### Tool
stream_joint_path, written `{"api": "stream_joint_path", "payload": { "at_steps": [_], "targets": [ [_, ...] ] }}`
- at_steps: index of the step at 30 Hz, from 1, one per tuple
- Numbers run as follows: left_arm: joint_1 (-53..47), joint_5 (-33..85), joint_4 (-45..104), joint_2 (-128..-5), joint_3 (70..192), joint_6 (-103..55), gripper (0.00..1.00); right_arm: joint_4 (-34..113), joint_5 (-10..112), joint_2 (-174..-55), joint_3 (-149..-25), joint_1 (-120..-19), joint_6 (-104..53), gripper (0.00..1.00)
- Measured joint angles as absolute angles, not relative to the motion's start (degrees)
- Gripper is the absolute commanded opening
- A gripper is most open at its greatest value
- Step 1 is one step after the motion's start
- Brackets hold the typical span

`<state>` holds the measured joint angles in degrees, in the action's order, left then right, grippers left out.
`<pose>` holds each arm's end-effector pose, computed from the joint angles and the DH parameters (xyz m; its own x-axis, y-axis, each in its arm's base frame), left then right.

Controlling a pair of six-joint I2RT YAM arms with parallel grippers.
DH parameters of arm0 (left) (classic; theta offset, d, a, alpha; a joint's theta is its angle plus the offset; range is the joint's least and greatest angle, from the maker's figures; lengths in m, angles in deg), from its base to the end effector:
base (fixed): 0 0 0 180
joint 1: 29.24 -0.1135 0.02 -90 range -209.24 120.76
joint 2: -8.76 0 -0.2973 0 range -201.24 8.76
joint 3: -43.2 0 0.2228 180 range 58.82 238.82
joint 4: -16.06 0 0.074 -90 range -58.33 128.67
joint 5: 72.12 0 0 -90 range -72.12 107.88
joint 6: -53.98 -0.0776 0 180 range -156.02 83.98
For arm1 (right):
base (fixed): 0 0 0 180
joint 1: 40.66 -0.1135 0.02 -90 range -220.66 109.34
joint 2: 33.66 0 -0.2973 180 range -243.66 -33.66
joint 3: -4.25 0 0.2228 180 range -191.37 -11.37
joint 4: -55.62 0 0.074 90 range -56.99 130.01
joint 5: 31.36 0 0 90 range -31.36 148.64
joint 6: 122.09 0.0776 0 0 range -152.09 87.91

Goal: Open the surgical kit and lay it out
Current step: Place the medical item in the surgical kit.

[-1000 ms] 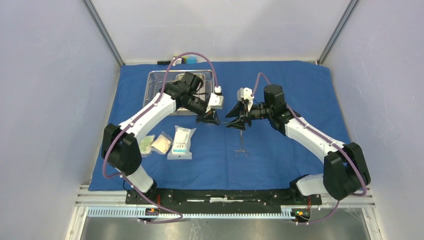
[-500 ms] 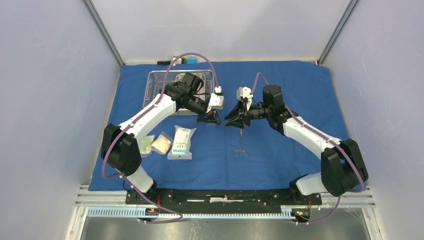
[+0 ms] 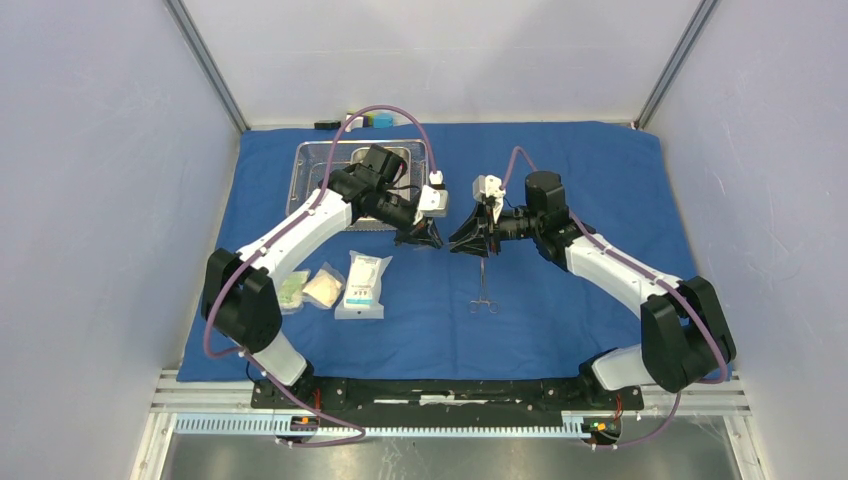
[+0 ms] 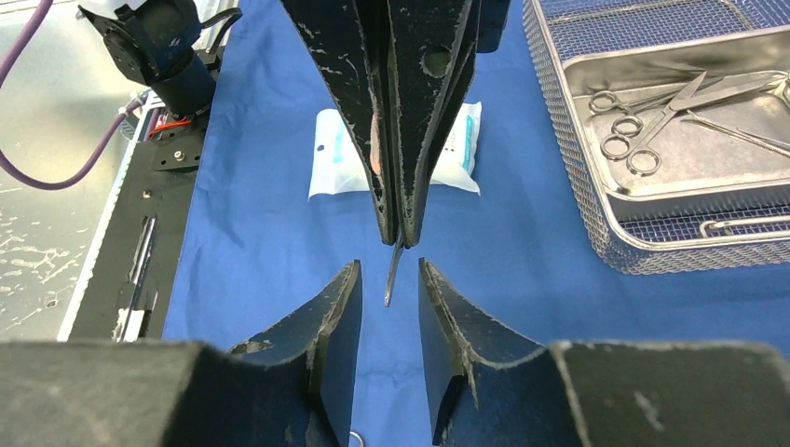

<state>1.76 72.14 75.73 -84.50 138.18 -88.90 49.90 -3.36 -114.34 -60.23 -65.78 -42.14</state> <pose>0.2444 -0.2203 0.3159 0.0958 0.4858 -0.8688 0.9837 -0.1798 0.0080 0.2319 0.1844 0.3035 -0.1686 -0.1695 -0.9710 -0.9855 0.0485 0.1627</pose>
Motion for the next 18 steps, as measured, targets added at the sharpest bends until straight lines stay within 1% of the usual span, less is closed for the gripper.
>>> {"api": "stream_joint_path", "payload": {
  "at_steps": [14, 16, 18],
  "targets": [
    [1.76, 72.16, 75.66, -84.45, 138.13, -88.42, 0.02, 52.39, -3.36, -114.41, -59.62, -65.8, -40.17, 0.29],
    [1.76, 72.16, 75.66, -84.41, 138.13, -88.42, 0.02, 52.61, -3.36, -114.41, -59.44, -65.82, -39.86, 0.26],
    [1.76, 72.16, 75.66, -84.39, 138.13, -88.42, 0.02, 52.87, -3.38, -114.41, -59.33, -65.96, -39.75, 0.21]
  ]
}}
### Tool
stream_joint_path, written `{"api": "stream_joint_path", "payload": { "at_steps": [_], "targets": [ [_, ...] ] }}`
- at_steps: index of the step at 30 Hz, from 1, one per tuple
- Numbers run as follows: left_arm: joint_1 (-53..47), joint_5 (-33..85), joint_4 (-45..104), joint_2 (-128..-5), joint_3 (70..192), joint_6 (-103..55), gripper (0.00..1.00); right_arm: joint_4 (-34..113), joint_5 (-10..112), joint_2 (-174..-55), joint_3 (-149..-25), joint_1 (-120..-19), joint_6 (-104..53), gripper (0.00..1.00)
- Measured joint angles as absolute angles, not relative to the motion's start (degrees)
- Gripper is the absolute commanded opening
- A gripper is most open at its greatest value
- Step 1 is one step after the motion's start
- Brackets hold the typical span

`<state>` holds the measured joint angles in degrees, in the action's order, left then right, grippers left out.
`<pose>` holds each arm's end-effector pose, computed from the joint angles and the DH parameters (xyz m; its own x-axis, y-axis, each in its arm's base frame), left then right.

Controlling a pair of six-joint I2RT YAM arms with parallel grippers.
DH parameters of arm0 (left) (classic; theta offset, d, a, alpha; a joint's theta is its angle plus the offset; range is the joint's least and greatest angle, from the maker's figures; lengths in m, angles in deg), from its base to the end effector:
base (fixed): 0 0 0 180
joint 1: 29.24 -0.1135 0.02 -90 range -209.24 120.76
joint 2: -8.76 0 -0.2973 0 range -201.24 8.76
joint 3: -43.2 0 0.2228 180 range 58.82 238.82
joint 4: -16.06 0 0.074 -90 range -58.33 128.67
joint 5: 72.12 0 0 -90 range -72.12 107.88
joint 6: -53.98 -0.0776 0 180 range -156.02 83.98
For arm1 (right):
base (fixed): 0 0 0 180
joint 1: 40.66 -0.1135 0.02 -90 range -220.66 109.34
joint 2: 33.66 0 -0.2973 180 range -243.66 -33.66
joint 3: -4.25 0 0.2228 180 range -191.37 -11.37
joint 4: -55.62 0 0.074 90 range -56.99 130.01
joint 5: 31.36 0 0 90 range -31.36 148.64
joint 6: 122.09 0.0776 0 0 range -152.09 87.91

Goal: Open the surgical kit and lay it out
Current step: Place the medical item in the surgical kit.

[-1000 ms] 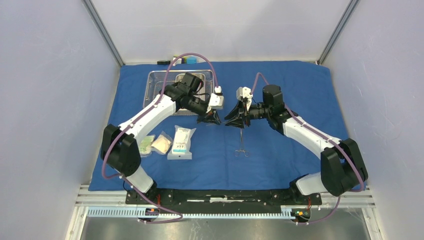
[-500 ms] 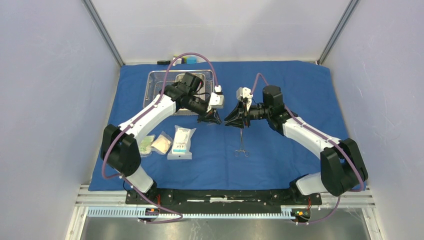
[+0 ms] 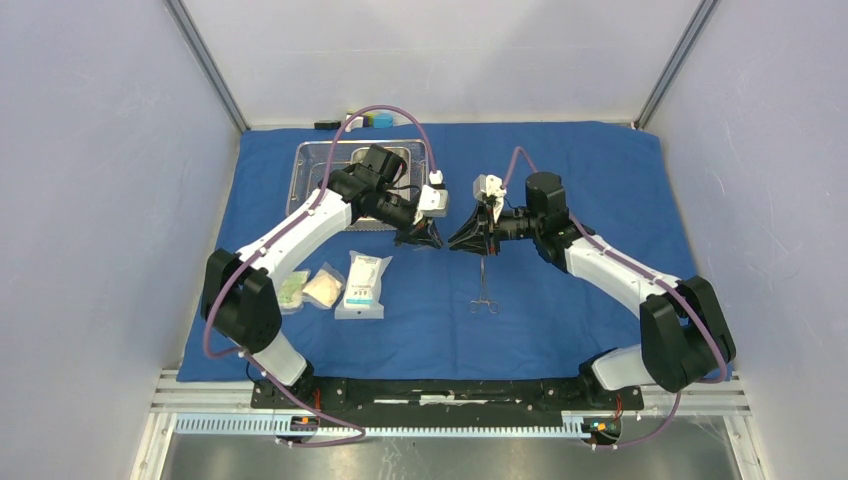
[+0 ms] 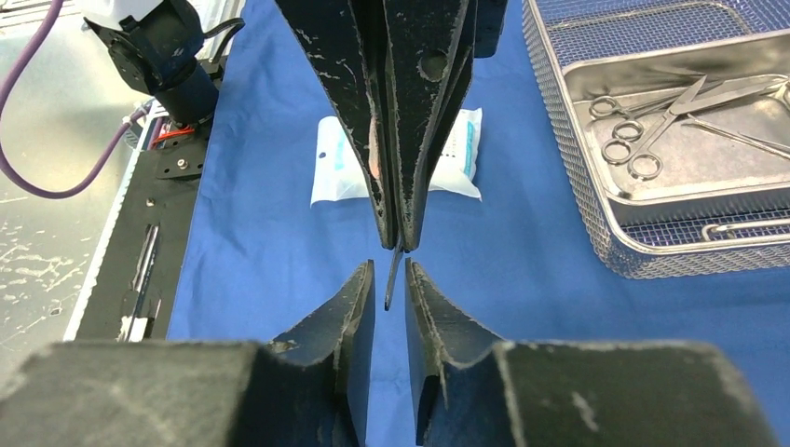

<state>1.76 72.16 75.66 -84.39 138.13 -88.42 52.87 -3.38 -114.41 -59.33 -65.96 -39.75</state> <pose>0.2440 -0.2201 0.3163 0.0892 0.4860 -0.8694 0.9844 -0.1759 0.0027 0.2319 0.1854 0.3035 -0.1785 -0.1535 -0.9719 -0.9837 0.0493 0.1729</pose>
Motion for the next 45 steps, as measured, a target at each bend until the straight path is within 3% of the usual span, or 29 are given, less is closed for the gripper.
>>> {"api": "stream_joint_path", "payload": {
  "at_steps": [6, 10, 13, 15, 20, 25, 32, 45],
  "targets": [
    [1.78, 72.2, 75.73, -84.3, 138.13, -88.36, 0.02, 53.31, -2.99, -114.41, -59.27, -66.04, -39.23, 0.0],
    [1.87, 72.11, 75.71, -84.3, 138.11, -88.36, 0.07, 53.28, -2.46, -114.41, -59.22, -66.04, -39.27, 0.0],
    [1.85, 71.94, 75.64, -84.3, 138.11, -88.36, 0.29, 53.17, -2.01, -114.3, -59.18, -66.06, -40.04, 0.0],
    [1.85, 71.92, 75.55, -84.3, 138.11, -87.61, 0.51, 52.72, -1.48, -114.02, -59.11, -66.06, -41.17, 0.0],
    [0.54, 71.92, 73.28, -83.75, 138.04, -82.1, 0.74, 49.04, 1.38, -111.94, -59.11, -66.06, -45.57, 0.0],
    [-5.82, 71.98, 63.47, -81.46, 135.95, -65.3, 0.79, 46.18, 7.09, -108.31, -59.16, -66.04, -48.87, 0.0],
    [-13.91, 68.64, 36.34, -78.46, 124.91, -25.08, 0.81, 43.73, 19.81, -107.61, -63.2, -65.98, -49.44, 0.0],
    [-11.66, 60.2, -2.8, -87.1, 116.23, 31.03, 0.84, 44.26, 35.26, -108.66, -69.65, -65.8, -41.92, 0.01]
  ]
}}
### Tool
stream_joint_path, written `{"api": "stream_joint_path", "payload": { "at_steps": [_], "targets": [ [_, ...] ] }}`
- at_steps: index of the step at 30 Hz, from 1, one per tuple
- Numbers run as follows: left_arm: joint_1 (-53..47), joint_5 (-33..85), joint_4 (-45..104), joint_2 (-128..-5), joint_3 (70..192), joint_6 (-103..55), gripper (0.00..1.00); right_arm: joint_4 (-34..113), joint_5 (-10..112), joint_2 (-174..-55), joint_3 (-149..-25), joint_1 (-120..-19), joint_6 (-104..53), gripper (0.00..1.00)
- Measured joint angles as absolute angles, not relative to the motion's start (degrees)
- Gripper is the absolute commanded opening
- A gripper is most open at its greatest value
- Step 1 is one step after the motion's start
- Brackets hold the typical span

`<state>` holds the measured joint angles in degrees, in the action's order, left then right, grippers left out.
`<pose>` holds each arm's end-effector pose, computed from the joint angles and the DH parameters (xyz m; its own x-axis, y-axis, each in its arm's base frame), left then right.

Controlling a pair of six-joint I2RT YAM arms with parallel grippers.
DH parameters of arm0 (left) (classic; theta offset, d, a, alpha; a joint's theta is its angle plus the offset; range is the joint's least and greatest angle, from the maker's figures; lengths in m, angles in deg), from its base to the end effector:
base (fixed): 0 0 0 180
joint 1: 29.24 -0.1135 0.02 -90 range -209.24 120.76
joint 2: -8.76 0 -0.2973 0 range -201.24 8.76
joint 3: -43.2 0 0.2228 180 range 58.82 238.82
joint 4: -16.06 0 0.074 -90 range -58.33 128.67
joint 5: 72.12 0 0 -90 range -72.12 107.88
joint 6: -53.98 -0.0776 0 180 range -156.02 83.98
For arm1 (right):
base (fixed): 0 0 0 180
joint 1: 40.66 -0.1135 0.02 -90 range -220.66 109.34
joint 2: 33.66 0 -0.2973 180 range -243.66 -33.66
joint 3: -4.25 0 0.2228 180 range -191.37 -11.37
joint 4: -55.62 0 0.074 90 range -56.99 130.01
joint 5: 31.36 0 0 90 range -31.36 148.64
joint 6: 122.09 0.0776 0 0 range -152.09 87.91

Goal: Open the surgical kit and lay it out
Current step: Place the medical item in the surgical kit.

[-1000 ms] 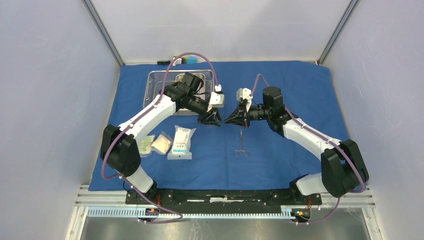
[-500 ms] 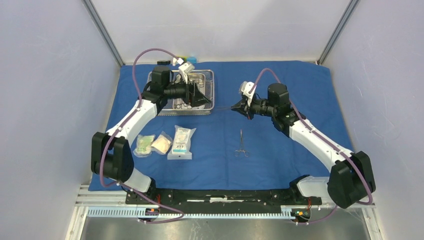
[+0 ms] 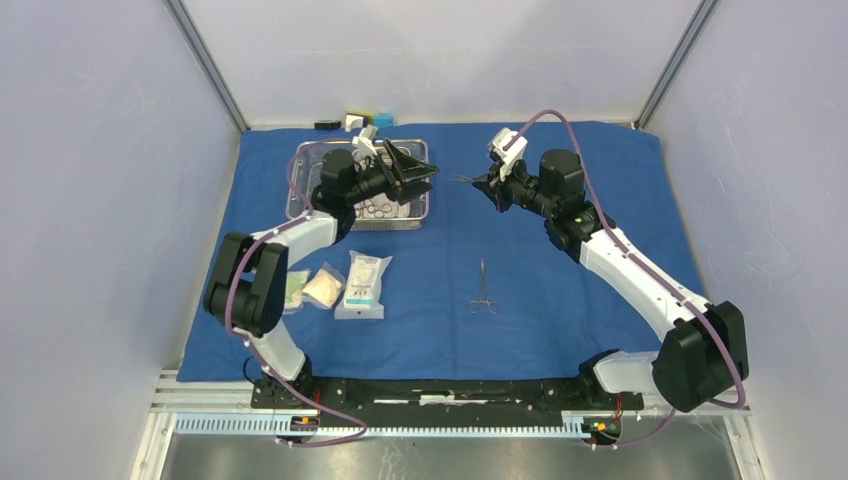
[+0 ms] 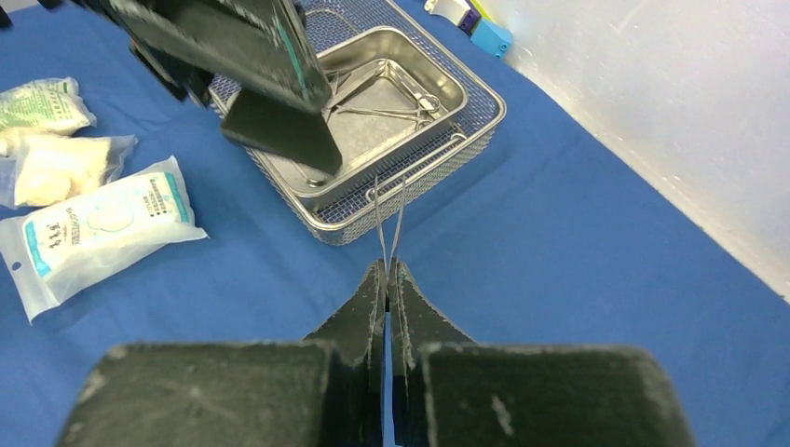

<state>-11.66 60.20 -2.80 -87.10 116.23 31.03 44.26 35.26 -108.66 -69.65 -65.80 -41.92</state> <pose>0.3529 -0.1666 0.3137 -0.8210 -0.4541 -0.3461 0.2760 0.2150 -0.9368 0.2654 0.1586 0.3651 -0.0660 -0.2041 -0.9767 -0.7632 0.6409 -0.0823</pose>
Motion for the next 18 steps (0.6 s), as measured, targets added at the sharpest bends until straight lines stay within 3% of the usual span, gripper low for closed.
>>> {"api": "stream_joint_path", "payload": {
  "at_steps": [11, 18],
  "targets": [
    [-7.02, 56.55, -12.18, -90.38, 114.02, 47.57, 0.82, 47.95, 35.17, -108.82, -68.36, -65.78, -37.92, 0.0],
    [-5.06, 55.44, -15.74, -94.73, 115.2, 53.78, 0.72, 49.59, 34.15, -108.82, -66.57, -65.78, -36.96, 0.01]
  ]
}}
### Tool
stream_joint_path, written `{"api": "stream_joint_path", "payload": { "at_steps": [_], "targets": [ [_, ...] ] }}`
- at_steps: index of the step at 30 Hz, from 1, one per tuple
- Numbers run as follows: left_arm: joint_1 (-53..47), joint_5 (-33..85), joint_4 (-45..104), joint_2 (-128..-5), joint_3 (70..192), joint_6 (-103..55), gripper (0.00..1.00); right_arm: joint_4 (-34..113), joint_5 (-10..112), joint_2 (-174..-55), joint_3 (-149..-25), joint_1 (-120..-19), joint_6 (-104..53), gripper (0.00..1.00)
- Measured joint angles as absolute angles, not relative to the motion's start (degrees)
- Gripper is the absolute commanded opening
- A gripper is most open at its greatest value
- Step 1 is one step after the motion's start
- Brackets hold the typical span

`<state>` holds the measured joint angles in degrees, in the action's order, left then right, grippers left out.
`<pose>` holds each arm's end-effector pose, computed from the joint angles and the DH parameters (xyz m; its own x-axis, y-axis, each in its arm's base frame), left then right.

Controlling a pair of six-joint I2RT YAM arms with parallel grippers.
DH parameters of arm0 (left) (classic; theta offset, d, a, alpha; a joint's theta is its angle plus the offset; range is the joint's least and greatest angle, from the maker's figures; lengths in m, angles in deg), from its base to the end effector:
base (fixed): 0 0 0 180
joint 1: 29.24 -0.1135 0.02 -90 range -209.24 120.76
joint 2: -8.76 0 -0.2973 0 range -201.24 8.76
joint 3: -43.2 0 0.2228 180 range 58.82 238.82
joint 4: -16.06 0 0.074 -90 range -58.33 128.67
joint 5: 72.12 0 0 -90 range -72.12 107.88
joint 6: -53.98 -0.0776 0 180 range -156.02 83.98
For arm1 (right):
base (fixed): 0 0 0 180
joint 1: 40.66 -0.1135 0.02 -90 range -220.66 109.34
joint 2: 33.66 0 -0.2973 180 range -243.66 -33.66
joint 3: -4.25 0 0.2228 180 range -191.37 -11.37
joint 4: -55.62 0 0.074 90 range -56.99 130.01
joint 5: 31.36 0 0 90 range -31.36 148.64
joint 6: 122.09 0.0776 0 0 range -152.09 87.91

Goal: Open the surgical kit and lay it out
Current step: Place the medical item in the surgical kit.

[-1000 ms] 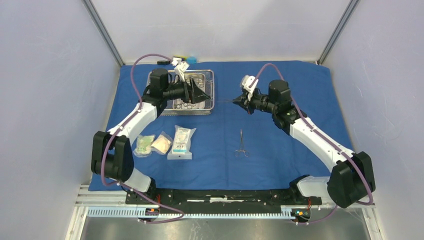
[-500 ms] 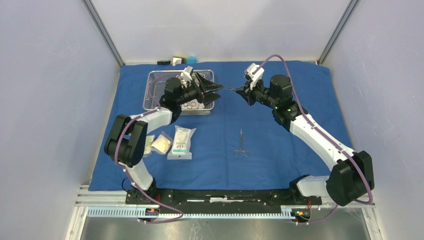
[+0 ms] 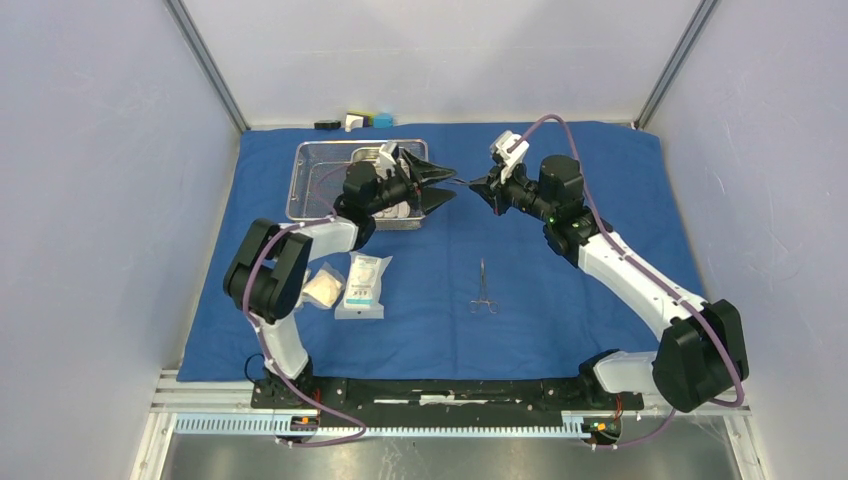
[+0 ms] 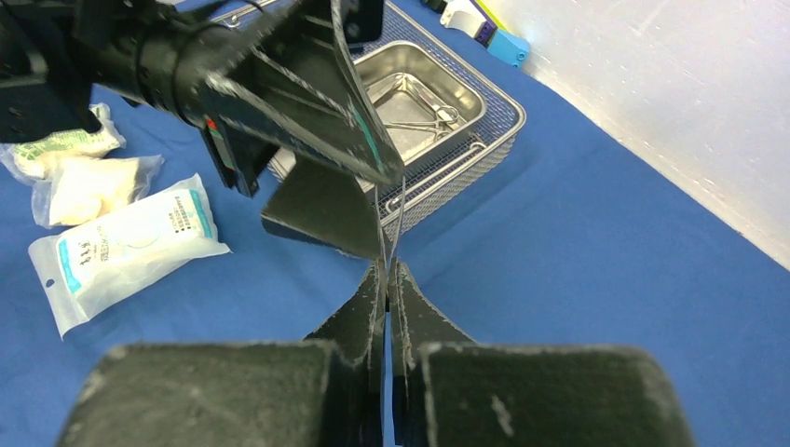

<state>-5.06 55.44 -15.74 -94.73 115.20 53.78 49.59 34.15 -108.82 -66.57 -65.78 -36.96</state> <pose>0.3591 -0.2131 0.2870 -0.8808 -0.4735 -0.0068 0.0080 -0.0006 -1.0000 0.2655 0.1600 0.3580 -0.0983 -0.1314 -0.9864 -0.7666 0.6420 -0.0092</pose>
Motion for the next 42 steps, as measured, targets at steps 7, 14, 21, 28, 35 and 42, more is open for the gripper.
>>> {"api": "stream_joint_path", "payload": {
  "at_steps": [7, 14, 21, 28, 35, 42],
  "targets": [
    [-3.77, 55.37, -18.72, -98.83, 116.03, 59.51, 0.66, 51.43, 33.69, -108.62, -64.05, -65.78, -36.48, 0.01],
    [-3.51, 55.26, -20.77, -99.47, 117.06, 62.41, 0.53, 53.28, 33.91, -108.38, -61.67, -65.78, -36.54, 0.0],
    [-3.11, 55.24, -20.99, -99.47, 117.06, 63.11, 0.38, 54.27, 34.34, -107.31, -60.99, -65.78, -36.85, 0.01],
    [-3.07, 55.24, -21.25, -99.47, 117.06, 63.2, 0.27, 55.64, 34.56, -106.21, -59.0, -65.76, -38.14, 0.01],
    [-2.89, 55.26, -21.6, -99.47, 116.95, 63.16, 0.2, 57.55, 34.36, -104.99, -55.99, -65.23, -39.08, 0.01],
    [-2.85, 55.42, -20.68, -99.47, 116.1, 62.52, 0.15, 57.68, 32.99, -104.84, -55.05, -64.91, -39.32, 0.02]
  ]
}}
